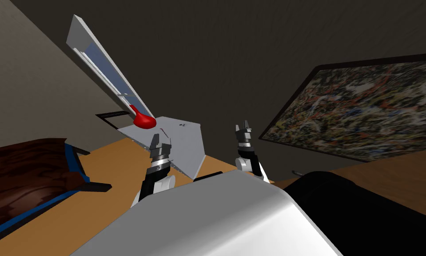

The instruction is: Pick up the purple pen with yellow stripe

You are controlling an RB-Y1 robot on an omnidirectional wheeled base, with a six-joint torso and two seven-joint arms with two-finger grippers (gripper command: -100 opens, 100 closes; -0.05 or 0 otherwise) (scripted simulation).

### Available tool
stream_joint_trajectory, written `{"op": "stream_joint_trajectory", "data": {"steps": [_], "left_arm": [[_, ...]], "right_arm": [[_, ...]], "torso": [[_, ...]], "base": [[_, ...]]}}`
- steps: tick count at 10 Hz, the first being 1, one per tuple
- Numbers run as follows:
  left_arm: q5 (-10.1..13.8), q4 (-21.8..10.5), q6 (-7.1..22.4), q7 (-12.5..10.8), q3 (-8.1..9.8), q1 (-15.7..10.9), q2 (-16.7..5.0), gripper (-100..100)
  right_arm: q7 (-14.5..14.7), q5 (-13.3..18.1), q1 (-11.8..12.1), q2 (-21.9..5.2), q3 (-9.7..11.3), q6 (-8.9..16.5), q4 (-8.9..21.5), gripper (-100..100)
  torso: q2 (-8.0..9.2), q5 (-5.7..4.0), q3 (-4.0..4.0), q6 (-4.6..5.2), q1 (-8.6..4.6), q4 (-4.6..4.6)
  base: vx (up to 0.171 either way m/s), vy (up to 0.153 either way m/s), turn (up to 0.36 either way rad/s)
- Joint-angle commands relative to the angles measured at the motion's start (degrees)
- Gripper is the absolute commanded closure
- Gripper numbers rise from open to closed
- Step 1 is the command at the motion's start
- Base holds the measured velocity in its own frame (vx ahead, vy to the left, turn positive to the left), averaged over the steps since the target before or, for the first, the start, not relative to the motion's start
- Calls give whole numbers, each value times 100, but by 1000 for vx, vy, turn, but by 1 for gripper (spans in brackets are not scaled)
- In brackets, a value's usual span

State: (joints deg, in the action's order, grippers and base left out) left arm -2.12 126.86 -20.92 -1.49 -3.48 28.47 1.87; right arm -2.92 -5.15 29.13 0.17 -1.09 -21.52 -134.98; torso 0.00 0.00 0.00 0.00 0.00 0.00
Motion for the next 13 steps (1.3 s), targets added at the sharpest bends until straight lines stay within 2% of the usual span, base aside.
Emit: {"op": "stream_joint_trajectory", "data": {"steps": [1, 6, 13], "left_arm": [[9, 18, 64, 9, 21, -3, -209, -100], [89, 163, 551, 76, 172, -38, -938, -100], [270, 504, 1632, 229, 494, -130, -1711, -100]], "right_arm": [[0, 0, 0, 0, 0, 0, 0, 0], [0, 0, 0, 0, 0, 0, 0, 0], [0, 0, 0, 0, 0, 0, 0, 0]], "torso": [[0, 0, 0, 0, 0, 0], [0, -1, 0, -1, -3, 0], [1, -1, 0, 0, -6, 0]], "base": [[0, -3, 26], [0, -12, 69], [-3, -18, 120]]}}
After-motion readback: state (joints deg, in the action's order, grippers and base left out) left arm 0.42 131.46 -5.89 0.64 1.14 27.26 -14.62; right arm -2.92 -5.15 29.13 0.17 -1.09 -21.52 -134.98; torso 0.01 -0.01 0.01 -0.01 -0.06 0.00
